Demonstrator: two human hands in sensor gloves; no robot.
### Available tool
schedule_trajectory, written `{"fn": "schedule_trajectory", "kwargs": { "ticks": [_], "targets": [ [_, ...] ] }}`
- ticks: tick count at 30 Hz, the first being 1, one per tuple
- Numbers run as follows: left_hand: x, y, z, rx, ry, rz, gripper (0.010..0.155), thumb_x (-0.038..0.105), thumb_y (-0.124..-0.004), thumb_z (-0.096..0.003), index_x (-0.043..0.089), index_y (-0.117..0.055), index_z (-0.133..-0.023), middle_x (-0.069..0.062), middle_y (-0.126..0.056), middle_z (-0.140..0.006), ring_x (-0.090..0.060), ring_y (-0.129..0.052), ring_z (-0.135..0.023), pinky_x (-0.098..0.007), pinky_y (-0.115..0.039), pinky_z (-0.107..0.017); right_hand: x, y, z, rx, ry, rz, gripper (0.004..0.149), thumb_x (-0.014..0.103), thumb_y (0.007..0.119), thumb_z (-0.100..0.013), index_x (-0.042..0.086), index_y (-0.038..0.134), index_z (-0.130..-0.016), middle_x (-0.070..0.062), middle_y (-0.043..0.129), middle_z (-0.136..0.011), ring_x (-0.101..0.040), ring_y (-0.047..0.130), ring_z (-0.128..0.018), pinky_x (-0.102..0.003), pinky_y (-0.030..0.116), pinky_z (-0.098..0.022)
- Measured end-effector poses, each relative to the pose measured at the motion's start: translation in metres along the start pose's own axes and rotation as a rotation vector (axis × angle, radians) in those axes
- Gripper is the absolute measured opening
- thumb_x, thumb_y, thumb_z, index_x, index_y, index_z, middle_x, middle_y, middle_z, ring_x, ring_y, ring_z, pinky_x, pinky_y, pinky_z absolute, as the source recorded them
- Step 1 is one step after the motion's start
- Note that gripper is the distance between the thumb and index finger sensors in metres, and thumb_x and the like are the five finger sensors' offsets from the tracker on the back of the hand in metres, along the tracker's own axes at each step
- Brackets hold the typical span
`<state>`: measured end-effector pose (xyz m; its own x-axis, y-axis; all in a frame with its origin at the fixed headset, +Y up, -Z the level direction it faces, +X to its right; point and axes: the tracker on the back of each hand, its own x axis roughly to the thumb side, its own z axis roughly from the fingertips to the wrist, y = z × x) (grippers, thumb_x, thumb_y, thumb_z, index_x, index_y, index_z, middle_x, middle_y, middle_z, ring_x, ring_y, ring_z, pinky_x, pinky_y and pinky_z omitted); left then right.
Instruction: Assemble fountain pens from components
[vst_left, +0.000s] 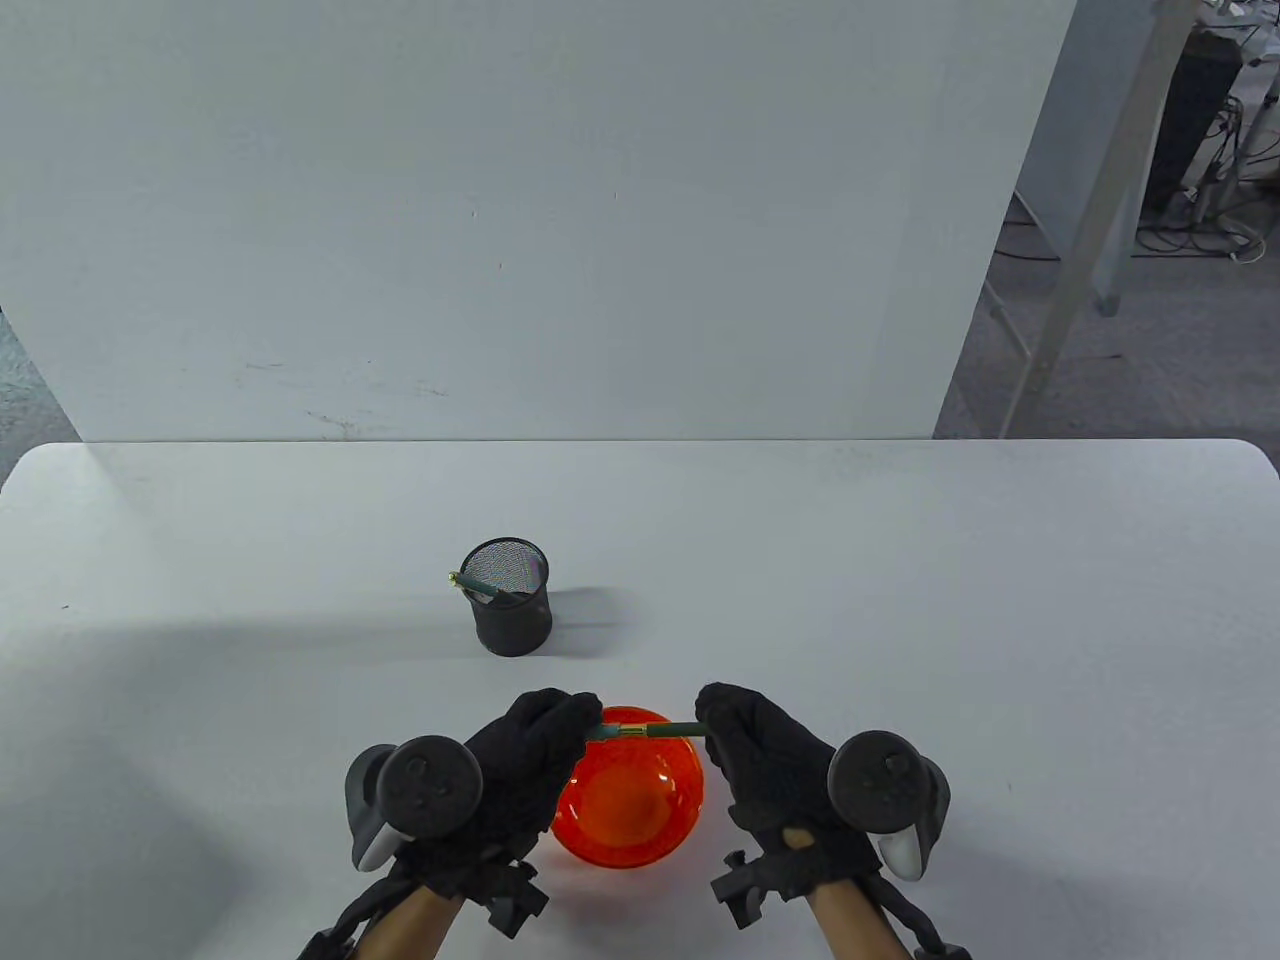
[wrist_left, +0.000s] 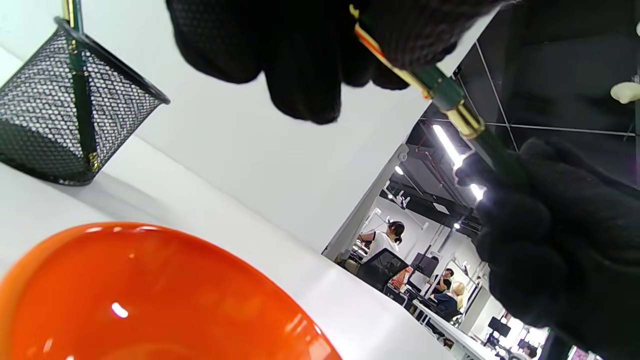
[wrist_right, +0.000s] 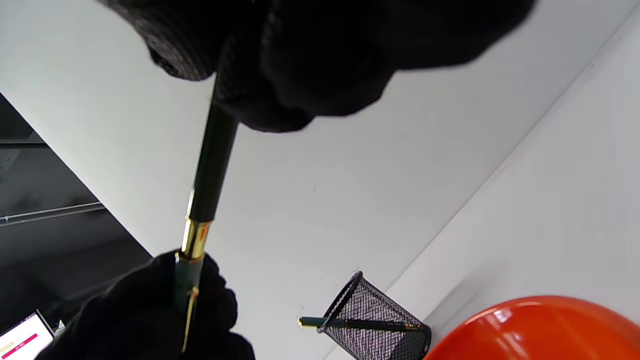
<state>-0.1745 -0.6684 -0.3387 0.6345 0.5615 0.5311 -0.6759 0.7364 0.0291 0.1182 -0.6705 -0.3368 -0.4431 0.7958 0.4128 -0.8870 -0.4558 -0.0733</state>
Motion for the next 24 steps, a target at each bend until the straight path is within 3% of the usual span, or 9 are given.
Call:
{"fn": "schedule_trajectory", "kwargs": {
  "ticks": [12,24],
  "targets": [
    [0.004,-0.004,0.000,-0.012,-0.010,-0.002,0.046,0.033,-0.068,-0.0573,0.030,-0.068,-0.103,-0.006,-0.073,-0.101,-0.019,-0.094,-0.076,-0.047,-0.078,-0.065,-0.002,0.008,0.000,0.034,0.015,-0.020,0.044,0.042,0.060,-0.061,0.015,0.079,-0.090,-0.002,0.090,-0.063,-0.017,0.091,-0.040,-0.029,0.085,-0.022],
    [0.005,-0.010,-0.002,-0.048,0.016,0.174,0.046,0.026,-0.067,-0.0542,0.020,-0.073,-0.099,-0.013,-0.076,-0.093,-0.017,-0.097,-0.067,-0.047,-0.083,-0.063,-0.001,0.019,0.002,0.013,0.100,-0.045,0.041,0.041,0.060,-0.060,0.015,0.080,-0.085,-0.001,0.088,-0.058,-0.015,0.090,-0.036,-0.028,0.085,-0.020]
  ]
}}
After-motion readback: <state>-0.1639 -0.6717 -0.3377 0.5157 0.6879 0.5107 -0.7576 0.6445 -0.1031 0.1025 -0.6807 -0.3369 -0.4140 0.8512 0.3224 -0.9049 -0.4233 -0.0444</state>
